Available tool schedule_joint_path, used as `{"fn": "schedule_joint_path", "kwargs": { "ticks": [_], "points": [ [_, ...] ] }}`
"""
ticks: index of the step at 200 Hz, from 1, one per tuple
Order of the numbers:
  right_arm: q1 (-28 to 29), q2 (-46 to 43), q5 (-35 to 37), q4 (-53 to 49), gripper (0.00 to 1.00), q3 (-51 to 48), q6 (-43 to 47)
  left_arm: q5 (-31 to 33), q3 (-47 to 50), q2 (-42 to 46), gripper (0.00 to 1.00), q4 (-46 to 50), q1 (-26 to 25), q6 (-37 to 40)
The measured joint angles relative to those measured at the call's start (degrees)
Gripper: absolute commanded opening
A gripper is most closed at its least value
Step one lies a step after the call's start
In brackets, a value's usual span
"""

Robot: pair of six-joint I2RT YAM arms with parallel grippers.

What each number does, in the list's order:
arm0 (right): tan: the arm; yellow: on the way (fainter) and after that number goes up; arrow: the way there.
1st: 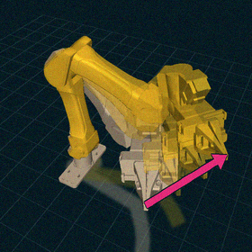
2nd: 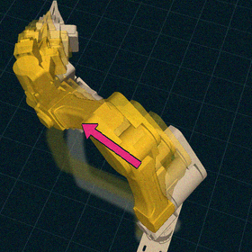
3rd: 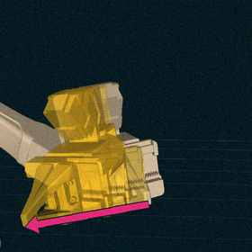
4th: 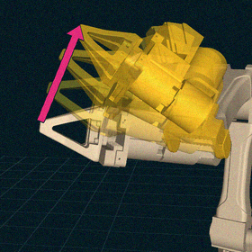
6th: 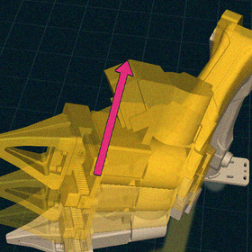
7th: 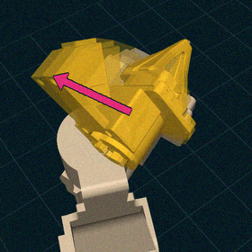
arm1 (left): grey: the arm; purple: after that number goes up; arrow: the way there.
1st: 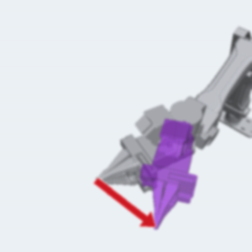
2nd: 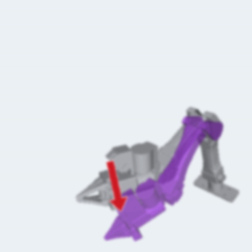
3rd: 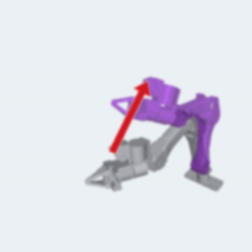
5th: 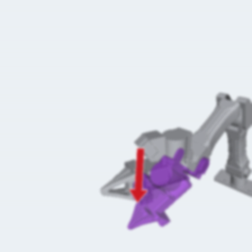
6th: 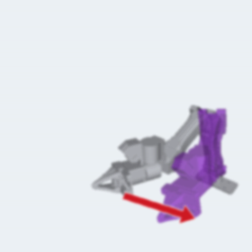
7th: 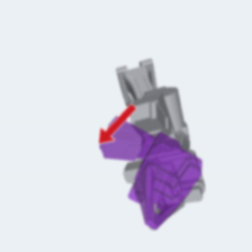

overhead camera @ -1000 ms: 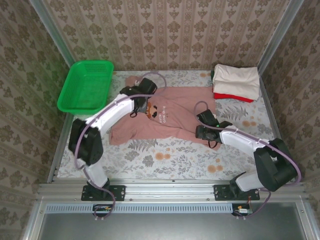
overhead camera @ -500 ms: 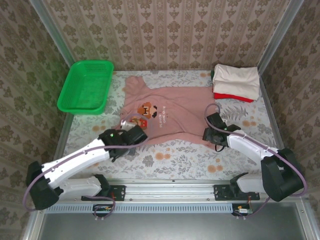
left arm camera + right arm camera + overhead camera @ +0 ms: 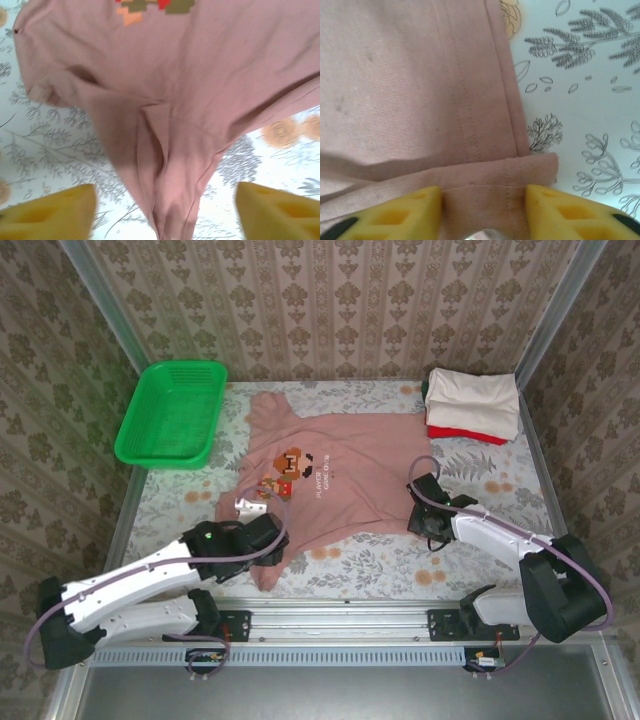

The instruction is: Fold and stack the t-shirts

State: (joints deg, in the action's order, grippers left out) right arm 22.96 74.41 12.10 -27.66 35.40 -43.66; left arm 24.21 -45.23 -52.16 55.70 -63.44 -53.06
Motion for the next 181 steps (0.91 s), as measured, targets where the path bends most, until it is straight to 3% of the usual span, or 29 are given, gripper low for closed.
{"fn": "schedule_joint_path", "kwargs": {
  "ticks": [14, 33, 64, 80, 102, 121, 141, 181],
  "points": [
    [-0.11, -0.02, 0.70, -0.70, 0.12, 0.20, -0.20, -0.09, 0.17, 3.67, 0.98, -1.40, 3.76, 1.27],
    [-0.72, -0.87, 1.70, -2.95, 0.00, 1.16, 0.09, -1.16, 1.57, 8.26, 0.96, -3.21, 13.05, 3.67],
    [-2.16, -7.63, 3.58, -6.54, 0.00, 2.93, 0.90, -4.85, 5.11, 8.26, 0.89, -4.81, 28.39, 8.61],
    [-2.21, -11.89, 3.85, -7.39, 0.00, 3.23, 1.57, -7.85, 6.25, 4.98, 0.82, -6.69, 32.30, 10.67],
    [-2.21, -13.97, 3.85, -7.56, 0.00, 3.23, 2.12, -9.49, 5.70, -0.68, 0.76, -9.22, 29.44, 11.96],
    [-2.21, -13.31, 3.82, -7.50, 0.00, 3.06, 2.69, -6.88, 2.25, -5.20, 0.73, -9.11, 20.09, 11.41],
    [-2.23, -11.98, 3.82, -7.26, 0.00, 2.73, 2.97, -4.28, -1.79, -10.67, 0.58, -9.92, 12.20, 9.42],
    [-2.25, -10.16, 3.80, -6.91, 0.00, 2.29, 3.13, -3.67, -1.25, -23.80, 0.58, -14.38, 9.09, 6.58]
  ]
}}
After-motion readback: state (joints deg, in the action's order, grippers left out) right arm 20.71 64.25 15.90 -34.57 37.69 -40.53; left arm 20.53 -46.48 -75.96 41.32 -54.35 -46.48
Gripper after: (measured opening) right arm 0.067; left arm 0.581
